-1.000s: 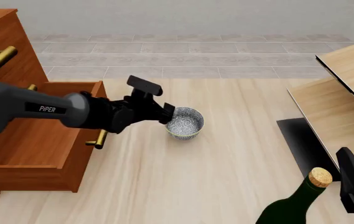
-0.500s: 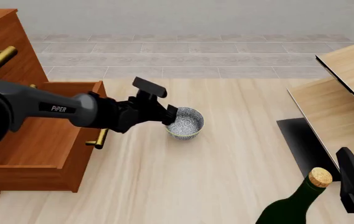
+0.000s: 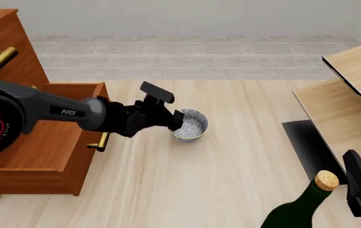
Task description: Put the bowl on top of the cabinet.
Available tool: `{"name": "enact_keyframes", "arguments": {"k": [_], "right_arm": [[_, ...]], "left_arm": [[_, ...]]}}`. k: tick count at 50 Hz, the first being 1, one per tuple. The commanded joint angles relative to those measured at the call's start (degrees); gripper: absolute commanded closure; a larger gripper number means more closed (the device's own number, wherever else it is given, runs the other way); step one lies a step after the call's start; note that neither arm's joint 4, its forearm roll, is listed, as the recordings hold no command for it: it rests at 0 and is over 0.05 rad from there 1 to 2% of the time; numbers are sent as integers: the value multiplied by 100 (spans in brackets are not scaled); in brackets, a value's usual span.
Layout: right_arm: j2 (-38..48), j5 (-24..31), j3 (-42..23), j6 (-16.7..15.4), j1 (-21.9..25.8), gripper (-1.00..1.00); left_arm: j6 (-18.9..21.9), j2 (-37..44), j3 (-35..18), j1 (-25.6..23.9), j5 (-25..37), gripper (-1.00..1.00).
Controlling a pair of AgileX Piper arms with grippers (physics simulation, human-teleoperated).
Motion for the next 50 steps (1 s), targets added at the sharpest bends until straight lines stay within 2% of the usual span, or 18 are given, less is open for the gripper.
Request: {"name": "enact_keyframes", "arguments": {"k": [1,44,45,46,50], "right_arm": [[0,0,0,0,0,-100],[0,0,0,-1,1,-100],[1,0,0,0,0,-100],[0,0,0,0,-1,-100],[-1,0,0,1,1,-100]], "left_arm": [[91,100,-44,-54,2,-100],[197,627,-295,-39,-62,-100],[187,471,-100,-73,-349,-100],[367,460,-95,142,-437,100],[252,476,-72,16,-306,100]]}}
